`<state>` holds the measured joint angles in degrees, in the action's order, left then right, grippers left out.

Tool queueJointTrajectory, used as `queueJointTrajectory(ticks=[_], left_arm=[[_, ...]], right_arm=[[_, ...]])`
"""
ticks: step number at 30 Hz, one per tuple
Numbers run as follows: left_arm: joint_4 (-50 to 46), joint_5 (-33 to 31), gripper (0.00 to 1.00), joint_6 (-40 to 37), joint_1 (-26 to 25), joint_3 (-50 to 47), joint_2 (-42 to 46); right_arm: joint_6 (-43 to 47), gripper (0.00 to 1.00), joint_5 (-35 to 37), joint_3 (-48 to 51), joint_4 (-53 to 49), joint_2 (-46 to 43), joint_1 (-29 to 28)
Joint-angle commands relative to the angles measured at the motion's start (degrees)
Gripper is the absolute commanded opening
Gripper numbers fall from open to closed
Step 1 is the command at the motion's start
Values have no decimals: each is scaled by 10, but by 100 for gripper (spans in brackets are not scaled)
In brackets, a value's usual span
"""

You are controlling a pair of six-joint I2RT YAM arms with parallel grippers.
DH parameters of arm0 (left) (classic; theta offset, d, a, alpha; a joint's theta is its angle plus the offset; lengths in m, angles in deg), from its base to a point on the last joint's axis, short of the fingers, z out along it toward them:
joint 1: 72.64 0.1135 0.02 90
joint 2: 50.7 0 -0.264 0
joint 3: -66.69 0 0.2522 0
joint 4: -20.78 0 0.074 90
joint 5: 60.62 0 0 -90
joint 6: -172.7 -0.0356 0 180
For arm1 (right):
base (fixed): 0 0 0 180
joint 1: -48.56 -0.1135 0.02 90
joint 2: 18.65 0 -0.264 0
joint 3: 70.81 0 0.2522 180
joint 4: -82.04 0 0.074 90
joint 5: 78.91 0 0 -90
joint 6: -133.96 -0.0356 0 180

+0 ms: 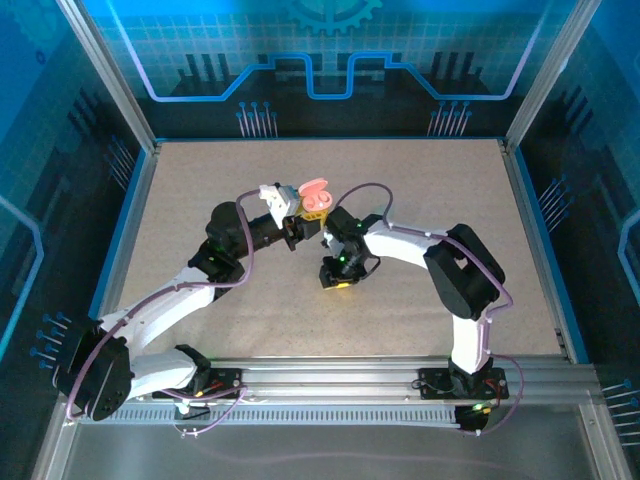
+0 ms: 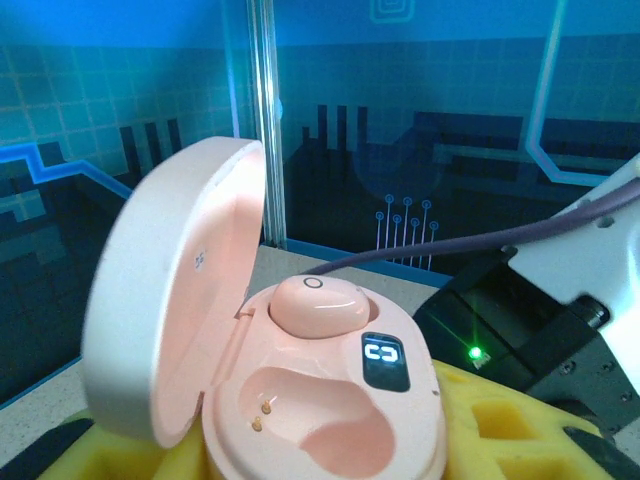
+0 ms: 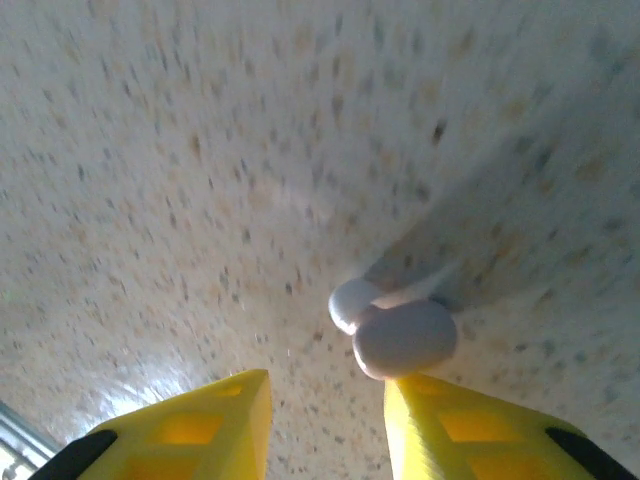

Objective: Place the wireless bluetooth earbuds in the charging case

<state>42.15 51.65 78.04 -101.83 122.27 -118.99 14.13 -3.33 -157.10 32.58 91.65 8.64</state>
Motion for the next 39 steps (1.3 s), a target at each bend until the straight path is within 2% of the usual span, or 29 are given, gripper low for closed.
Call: queueJointTrajectory(ticks=[1,16,28,39], left_arm=[[7,-4,32,-11,7,8,7],[11,-1,32,-7,12,10,5],[7,-4,32,-6,13,5,13],[10,-4,32,-3,15,4,13]], right_arm=[[-11,37,30,-25,2,20,5],[-33,38,5,-63,30,57,20],[-17,37,42,-123,-20,99,20],[8,28,76,-169,-69,133,1]])
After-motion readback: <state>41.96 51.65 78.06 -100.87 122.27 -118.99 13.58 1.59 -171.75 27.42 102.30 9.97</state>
